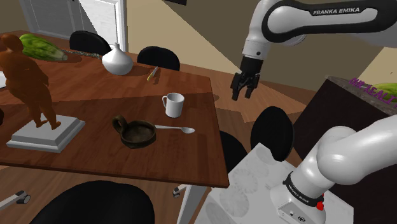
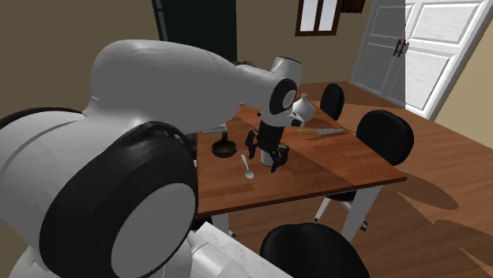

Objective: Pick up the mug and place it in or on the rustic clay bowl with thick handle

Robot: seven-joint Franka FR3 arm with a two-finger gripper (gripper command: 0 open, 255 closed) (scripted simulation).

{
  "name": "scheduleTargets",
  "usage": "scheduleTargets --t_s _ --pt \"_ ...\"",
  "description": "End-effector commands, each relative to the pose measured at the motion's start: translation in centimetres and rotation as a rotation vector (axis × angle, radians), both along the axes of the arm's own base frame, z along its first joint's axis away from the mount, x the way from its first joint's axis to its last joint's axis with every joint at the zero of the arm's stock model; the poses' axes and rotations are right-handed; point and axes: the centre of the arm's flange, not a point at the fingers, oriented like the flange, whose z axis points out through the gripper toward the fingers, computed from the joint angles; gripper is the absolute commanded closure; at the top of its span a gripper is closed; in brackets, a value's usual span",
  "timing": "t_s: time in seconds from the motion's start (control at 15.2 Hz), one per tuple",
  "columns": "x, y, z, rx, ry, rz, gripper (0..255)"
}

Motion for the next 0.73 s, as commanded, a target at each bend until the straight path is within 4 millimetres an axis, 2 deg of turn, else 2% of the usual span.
scheduleTargets --t_s 0.0,0.66 --pt "2.2 0.9 -1.4 -0.004 -0.016 0.005 0" --pt "13.1 3.7 -6.3 -0.024 -0.085 0.027 0"
